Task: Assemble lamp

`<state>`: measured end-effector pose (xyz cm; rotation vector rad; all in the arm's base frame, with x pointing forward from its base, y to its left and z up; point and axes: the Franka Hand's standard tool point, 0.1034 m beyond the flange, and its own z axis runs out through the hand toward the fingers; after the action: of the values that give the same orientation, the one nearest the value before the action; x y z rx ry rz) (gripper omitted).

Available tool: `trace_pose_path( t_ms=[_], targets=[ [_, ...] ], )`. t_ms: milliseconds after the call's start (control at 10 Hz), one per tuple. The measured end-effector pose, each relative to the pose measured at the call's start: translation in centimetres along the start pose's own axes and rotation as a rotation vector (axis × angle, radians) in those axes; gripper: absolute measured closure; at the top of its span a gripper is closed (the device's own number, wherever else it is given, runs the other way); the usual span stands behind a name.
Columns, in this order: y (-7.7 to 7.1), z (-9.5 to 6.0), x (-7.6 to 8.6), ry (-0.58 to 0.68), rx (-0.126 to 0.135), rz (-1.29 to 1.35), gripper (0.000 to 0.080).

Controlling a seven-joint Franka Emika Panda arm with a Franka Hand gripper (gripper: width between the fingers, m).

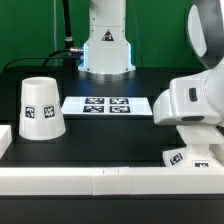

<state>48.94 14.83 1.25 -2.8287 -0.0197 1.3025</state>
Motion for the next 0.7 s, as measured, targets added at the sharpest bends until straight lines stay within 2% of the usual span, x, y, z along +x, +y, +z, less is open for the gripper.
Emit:
trace_pose_path(
  t_ms=[100,300,400,600,700],
  targets=[
    [0.3,-0.8,-0.7,-0.005,0.001,-0.019,0.0225],
    [1.1,-4.6,-4.0,-0.027,0.004,-0.067,0.0223],
    [1.5,-6.4,-4.9,-0.026,0.006,-0.094,0.0223],
    [1.5,-9.1,-5.1,0.018,0.009,-0.126,0.0223],
    [1.5,-8.9,-5.1,0.021,0.009,-0.126,0.0223]
  ],
)
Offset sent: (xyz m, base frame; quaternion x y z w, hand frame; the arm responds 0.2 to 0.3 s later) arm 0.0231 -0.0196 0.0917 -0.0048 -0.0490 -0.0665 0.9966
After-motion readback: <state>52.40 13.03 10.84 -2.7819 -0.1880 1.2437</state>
